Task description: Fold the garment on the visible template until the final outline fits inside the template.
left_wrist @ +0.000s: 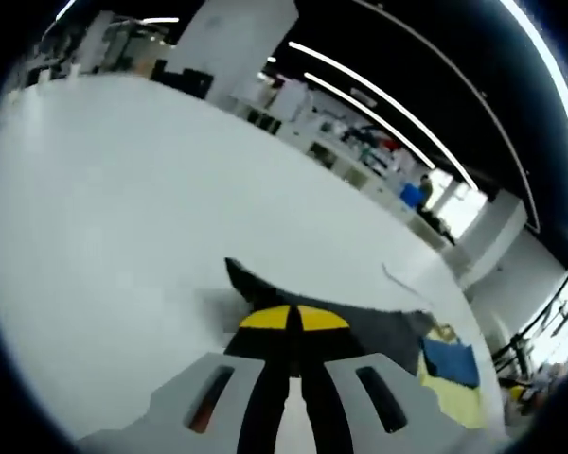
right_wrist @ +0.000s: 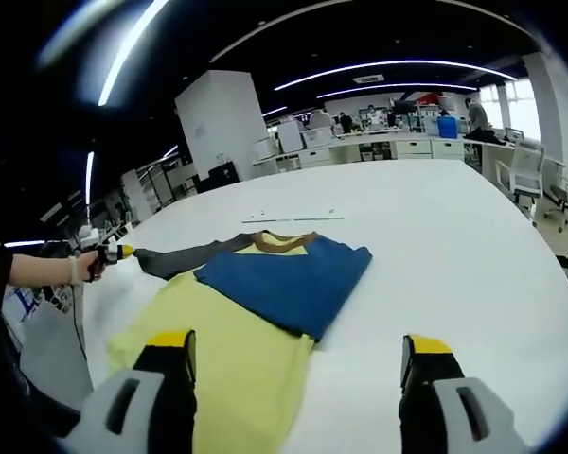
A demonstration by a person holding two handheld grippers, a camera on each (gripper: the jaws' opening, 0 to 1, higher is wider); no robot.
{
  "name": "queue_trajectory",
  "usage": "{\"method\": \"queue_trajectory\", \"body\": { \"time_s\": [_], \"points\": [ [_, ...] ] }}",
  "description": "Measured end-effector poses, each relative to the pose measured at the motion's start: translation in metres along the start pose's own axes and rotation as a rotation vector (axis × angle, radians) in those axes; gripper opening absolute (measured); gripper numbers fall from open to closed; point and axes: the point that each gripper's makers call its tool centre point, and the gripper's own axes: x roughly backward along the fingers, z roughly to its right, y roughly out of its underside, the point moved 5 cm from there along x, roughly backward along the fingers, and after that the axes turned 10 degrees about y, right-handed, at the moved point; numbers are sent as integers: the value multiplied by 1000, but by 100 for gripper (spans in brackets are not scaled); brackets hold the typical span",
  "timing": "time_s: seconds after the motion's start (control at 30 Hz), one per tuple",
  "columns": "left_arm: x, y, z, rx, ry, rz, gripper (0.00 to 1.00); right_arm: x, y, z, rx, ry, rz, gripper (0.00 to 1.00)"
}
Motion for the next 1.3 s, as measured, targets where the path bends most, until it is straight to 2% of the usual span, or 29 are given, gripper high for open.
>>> {"method": "queue_trajectory", "body": {
  "time_s": [0.17, 0.3, 0.57, 0.8, 0.93, 1.1, 1.3],
  "points": [
    [-13, 3, 54, -24, 127, -15, 0, 0, 0, 0, -5, -16, 5, 90],
    [-29, 7, 93, -20, 194, -31, 0, 2, -1, 2, -12, -24, 17, 90],
    [-57, 33, 171, -12, 309, -83, 0, 14, 0, 11, -55, -30, 51, 89],
    [-80, 54, 221, 10, 377, -115, 0, 28, 10, 22, -84, -18, 69, 89],
    [-88, 66, 251, 12, 424, -131, 0, 35, 16, 35, -104, -6, 72, 89],
    [-103, 80, 278, 7, 467, -147, 0, 42, 22, 50, -134, 11, 81, 89],
    [-123, 103, 308, 22, 513, -178, 0, 52, 28, 65, -140, 32, 84, 89]
  ]
}}
